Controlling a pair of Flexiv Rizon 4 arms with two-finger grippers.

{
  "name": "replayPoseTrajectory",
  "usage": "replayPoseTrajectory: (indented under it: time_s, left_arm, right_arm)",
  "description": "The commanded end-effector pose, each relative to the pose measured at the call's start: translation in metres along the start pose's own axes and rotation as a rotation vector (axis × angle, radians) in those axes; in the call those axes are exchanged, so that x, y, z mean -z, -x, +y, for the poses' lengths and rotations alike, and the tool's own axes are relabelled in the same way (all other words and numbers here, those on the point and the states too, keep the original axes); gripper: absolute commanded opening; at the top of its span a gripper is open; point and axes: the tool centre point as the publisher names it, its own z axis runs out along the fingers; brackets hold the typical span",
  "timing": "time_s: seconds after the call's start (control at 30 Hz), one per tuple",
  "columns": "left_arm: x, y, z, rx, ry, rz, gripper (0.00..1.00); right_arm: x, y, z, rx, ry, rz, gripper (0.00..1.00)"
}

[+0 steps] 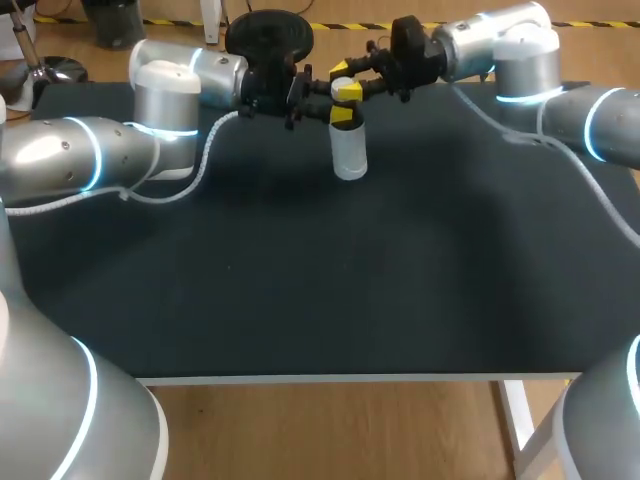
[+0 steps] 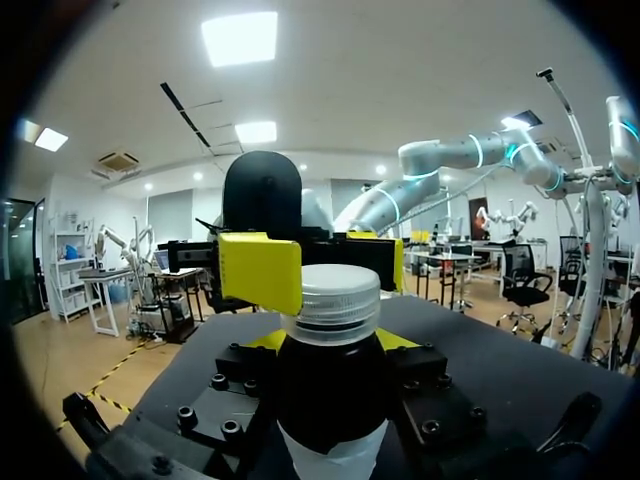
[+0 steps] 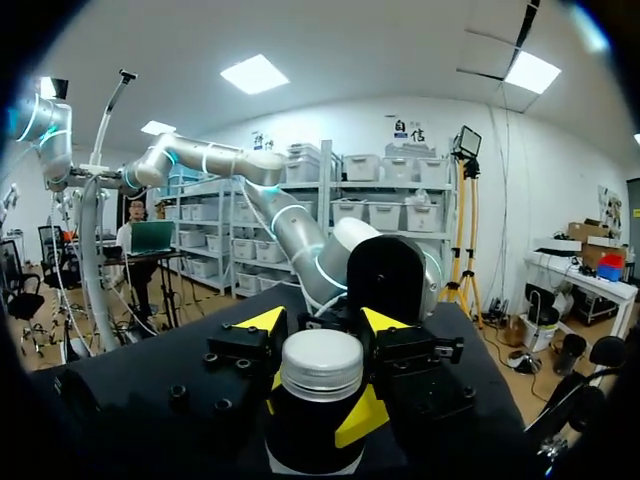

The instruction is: Unscrew the bottle cap

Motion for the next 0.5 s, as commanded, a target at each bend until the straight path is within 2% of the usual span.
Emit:
replayPoseTrajectory:
  time_s: [0.03,0.27,0.43,0.47,0.5]
  left_arm:
    - [-0.0016,0.0032,0.0044,0.001,-0.005,0.008,0.0]
    - [-0.0016,0.0032,0.0044,0.001,-0.005,0.008,0.0]
    - [-0.0016,0.0032,0.0044,0.001,-0.005,0.008,0.0]
    - [-0.0016,0.0032,0.0044,0.001,-0.005,0.008,0.0]
    - [-0.0016,0.0032,0.0044,0.001,-0.005,0.008,0.0]
  right_arm:
    - [-0.0024,0.0125,-0.008,-0.025,0.002,0.507,0.0]
    - [-0.0043,0.0095,-0.012,-0.048,-0.038,0.606,0.0]
    - [0.0001,0.007,-0.0106,-0.043,-0.038,0.619,0.0]
    - [0.0009,0.0067,-0.0099,-0.041,-0.034,0.618,0.1]
    - [0.0017,0.0066,-0.0095,-0.041,-0.033,0.617,0.31]
